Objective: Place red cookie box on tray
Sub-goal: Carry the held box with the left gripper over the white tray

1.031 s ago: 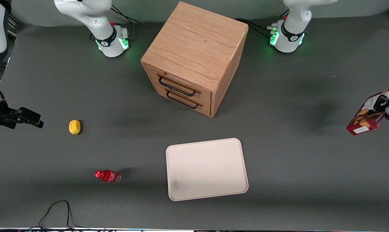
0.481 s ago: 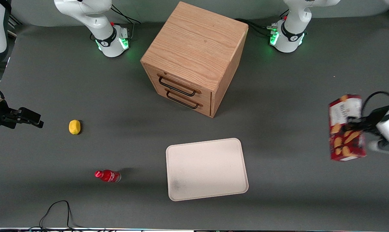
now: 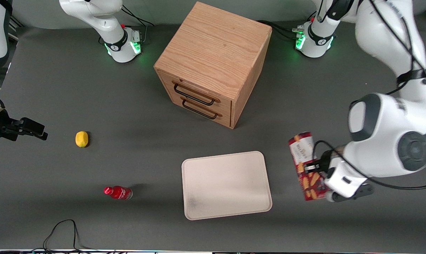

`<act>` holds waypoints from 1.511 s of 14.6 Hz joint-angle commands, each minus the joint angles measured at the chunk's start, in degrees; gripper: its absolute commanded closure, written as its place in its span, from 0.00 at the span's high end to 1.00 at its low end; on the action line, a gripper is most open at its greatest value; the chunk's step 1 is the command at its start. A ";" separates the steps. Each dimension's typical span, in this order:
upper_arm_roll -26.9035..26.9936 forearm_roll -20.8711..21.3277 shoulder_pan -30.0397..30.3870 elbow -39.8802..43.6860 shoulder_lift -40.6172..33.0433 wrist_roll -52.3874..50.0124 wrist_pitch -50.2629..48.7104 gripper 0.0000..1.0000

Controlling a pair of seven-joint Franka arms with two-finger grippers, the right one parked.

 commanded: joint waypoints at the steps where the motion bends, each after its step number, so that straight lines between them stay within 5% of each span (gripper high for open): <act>1: -1.83 -0.33 -1.83 4.08 4.60 -3.81 4.44 0.00; 4: -1.74 0.72 -4.38 3.64 8.29 -3.90 8.14 0.00; 8: -1.92 8.19 -6.76 0.40 12.51 -3.90 13.76 0.00; 17: -2.18 8.20 -8.35 -3.21 15.60 -4.43 20.26 0.00; 18: -2.18 8.46 -8.43 -4.09 15.51 -4.08 21.67 0.99; 22: -2.18 9.08 -8.26 -5.41 14.90 -3.99 25.29 1.00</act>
